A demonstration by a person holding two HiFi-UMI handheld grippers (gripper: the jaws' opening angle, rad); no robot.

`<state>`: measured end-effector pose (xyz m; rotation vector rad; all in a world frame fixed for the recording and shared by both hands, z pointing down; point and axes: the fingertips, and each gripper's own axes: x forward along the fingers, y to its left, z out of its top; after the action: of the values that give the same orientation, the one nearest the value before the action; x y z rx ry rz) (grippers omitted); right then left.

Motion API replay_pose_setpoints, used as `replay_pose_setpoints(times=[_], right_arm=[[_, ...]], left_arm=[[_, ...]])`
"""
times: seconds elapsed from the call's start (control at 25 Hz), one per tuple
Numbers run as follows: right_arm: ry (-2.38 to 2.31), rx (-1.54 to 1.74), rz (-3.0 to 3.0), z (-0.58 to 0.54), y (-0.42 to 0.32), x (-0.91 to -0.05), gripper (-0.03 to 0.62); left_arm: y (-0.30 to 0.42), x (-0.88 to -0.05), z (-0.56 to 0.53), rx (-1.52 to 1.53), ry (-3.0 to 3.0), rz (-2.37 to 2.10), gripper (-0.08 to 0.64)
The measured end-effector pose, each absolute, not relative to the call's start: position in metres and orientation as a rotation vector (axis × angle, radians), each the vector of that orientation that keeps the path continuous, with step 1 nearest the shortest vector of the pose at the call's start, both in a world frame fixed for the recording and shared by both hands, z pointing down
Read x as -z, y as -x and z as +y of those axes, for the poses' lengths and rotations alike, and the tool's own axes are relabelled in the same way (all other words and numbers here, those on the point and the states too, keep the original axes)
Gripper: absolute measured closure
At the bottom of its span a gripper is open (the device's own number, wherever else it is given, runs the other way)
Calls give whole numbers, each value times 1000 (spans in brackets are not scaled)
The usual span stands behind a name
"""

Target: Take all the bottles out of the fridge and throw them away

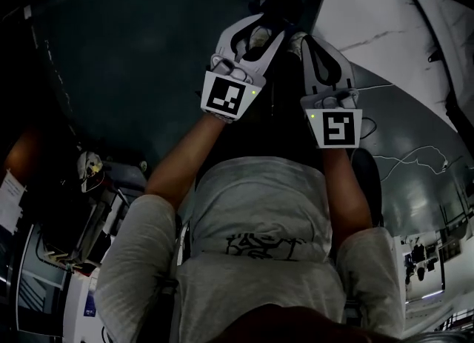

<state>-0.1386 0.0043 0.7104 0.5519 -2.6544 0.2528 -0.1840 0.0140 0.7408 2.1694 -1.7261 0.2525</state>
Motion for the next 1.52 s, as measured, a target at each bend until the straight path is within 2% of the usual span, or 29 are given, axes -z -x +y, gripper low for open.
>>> replay_pose_setpoints(times=[0.88, 1.52], right_arm=[[-624, -113, -2752, -36, 142, -547, 584], [-633, -86, -2799, -25, 131, -458, 584]], left_arm=[[182, -542, -9, -84, -2230, -1789, 417], [162, -443, 2, -22, -2365, -1770, 453]])
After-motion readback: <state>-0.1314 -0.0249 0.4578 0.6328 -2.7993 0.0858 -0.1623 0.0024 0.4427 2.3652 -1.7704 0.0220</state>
